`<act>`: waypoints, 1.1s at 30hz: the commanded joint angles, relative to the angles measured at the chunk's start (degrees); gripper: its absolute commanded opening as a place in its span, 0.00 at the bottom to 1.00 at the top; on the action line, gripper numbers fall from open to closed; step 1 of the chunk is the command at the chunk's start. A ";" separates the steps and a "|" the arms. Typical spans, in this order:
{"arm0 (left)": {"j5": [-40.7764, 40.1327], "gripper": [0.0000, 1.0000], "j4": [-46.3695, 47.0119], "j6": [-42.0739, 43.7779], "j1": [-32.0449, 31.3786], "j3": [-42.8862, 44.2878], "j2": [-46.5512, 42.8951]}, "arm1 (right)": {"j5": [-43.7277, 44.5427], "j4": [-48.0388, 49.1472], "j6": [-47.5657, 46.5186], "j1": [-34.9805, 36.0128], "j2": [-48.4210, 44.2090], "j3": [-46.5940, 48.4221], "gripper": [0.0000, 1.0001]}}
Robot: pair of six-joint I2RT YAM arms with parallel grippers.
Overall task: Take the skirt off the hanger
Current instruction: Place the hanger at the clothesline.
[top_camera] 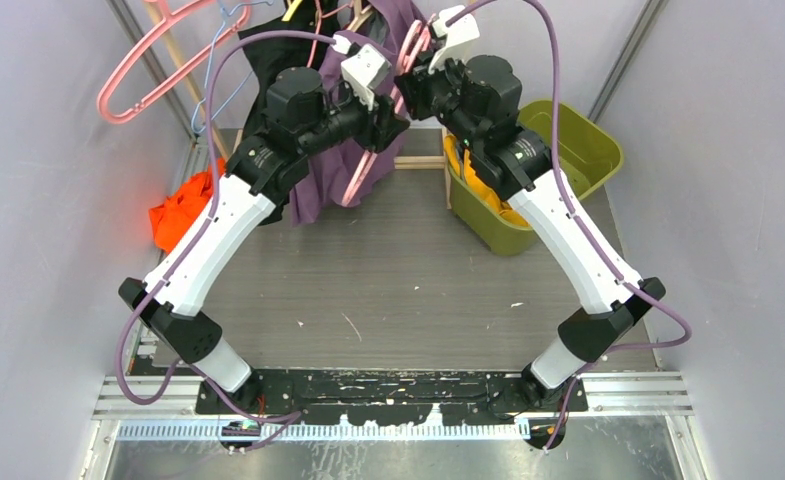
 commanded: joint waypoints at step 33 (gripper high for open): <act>-11.50 0.00 -15.23 7.75 0.50 2.26 -15.45 | 16.22 9.62 -8.28 1.94 -18.90 -19.33 0.82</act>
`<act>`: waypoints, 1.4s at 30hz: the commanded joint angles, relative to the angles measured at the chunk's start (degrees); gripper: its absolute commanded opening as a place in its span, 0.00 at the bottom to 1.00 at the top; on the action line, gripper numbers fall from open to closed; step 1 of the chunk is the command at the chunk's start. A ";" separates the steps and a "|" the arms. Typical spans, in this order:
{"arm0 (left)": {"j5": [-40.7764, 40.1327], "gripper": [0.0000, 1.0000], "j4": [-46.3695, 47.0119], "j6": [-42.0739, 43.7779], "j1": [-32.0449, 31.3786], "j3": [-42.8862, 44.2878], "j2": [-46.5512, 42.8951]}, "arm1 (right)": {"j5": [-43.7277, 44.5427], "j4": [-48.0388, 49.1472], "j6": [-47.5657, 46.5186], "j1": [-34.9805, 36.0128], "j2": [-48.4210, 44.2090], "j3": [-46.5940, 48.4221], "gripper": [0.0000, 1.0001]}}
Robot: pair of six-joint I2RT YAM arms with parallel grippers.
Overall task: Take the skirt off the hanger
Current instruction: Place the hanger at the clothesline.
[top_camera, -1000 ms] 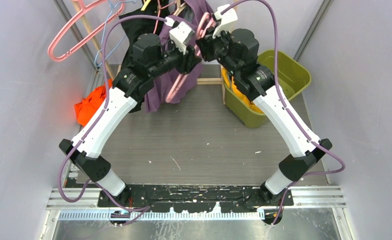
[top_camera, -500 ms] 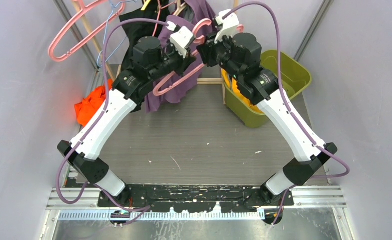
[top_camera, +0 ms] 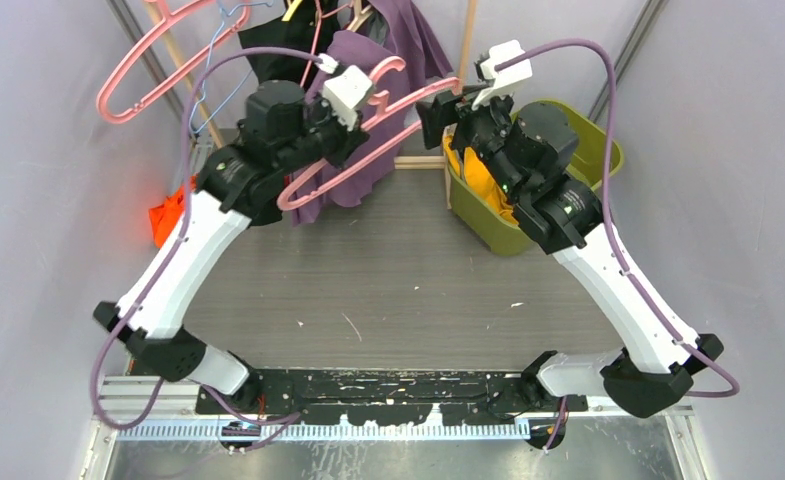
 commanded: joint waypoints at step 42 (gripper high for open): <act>-14.33 0.00 -9.42 5.65 20.02 10.99 -6.12 | 15.12 8.70 -0.13 -0.73 1.32 -8.79 0.37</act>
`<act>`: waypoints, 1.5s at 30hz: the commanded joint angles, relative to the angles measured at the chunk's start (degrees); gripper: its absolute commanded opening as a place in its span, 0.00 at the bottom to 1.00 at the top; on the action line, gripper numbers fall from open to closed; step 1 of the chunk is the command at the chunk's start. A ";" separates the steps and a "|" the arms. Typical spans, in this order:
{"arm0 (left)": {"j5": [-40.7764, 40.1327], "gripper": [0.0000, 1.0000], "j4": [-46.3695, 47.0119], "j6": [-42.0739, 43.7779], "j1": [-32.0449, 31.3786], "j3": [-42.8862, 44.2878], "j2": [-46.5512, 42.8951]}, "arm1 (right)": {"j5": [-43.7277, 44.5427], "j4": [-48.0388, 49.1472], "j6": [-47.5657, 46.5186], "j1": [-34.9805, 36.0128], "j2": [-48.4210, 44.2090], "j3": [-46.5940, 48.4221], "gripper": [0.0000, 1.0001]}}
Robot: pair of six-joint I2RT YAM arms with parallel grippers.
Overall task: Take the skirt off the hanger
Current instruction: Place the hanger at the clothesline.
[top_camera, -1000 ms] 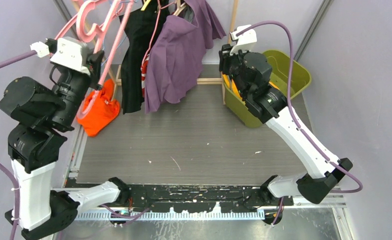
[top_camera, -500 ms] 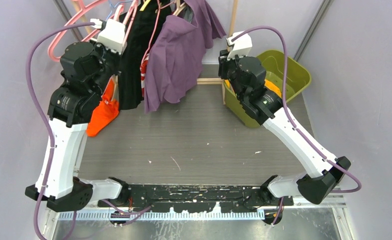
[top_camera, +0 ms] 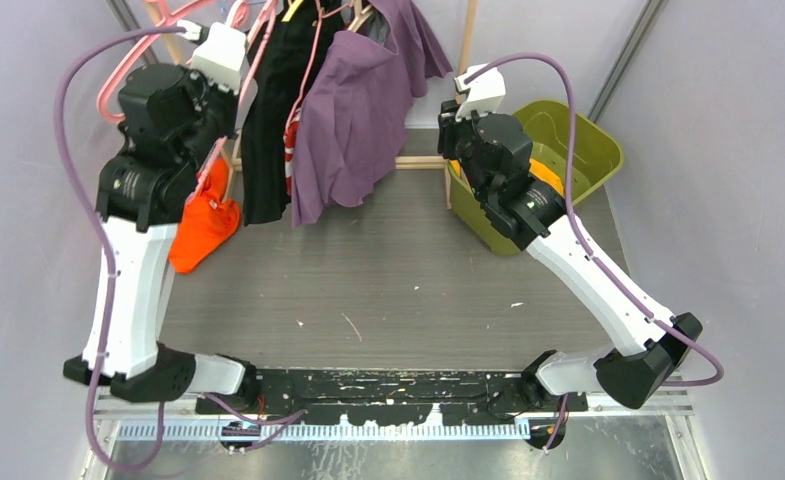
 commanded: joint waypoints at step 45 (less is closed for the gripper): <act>37.79 0.00 17.14 -24.96 19.98 24.16 32.63 | -0.38 3.79 1.01 -4.66 1.95 3.32 0.37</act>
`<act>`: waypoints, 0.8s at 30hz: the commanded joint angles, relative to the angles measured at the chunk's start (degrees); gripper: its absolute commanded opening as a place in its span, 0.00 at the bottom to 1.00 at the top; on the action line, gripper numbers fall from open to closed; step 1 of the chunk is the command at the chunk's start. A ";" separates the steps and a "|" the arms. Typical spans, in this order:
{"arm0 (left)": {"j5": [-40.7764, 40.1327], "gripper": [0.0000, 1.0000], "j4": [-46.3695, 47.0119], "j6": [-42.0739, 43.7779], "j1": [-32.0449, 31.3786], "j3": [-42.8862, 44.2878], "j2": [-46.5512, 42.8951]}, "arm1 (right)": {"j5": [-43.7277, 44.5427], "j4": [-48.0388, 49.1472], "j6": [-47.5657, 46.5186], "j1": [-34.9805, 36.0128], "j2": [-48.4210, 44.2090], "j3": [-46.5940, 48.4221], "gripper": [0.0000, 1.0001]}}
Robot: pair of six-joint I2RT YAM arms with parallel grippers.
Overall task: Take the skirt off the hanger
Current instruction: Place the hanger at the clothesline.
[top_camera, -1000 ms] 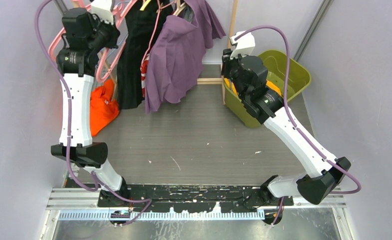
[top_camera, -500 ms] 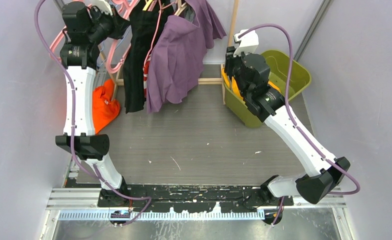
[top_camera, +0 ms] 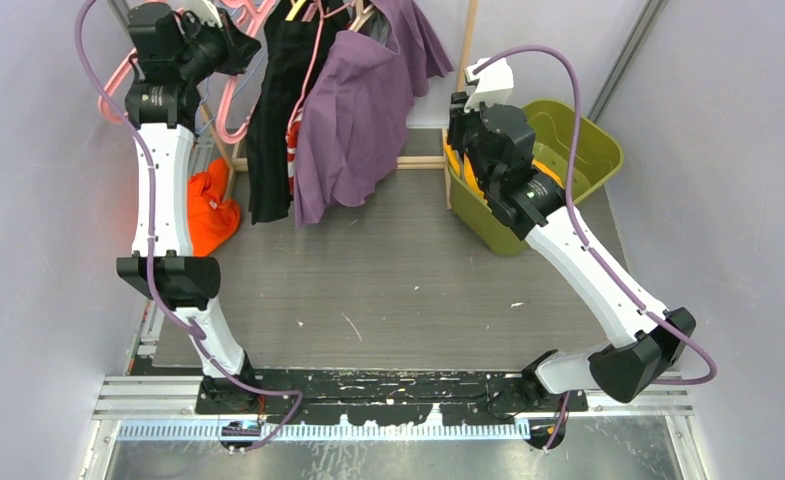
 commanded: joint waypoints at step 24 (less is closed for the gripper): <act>-11.21 0.00 -3.50 10.75 0.33 -6.06 -14.23 | -4.43 2.47 4.94 -0.28 1.25 2.93 0.37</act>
